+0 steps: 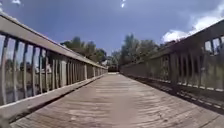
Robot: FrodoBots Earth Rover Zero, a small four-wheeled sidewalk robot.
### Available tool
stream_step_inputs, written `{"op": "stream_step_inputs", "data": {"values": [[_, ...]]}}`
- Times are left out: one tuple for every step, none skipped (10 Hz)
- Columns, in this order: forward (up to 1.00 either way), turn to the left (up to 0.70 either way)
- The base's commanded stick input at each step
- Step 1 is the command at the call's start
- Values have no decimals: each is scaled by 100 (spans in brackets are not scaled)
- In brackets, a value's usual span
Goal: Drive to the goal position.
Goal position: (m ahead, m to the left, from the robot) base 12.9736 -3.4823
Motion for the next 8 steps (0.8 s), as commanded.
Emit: {"op": "stream_step_inputs", "data": {"values": [[50, 0], [50, 0], [50, 0], [50, 0], [50, 0], [50, 0], [50, 0], [50, 0]]}}
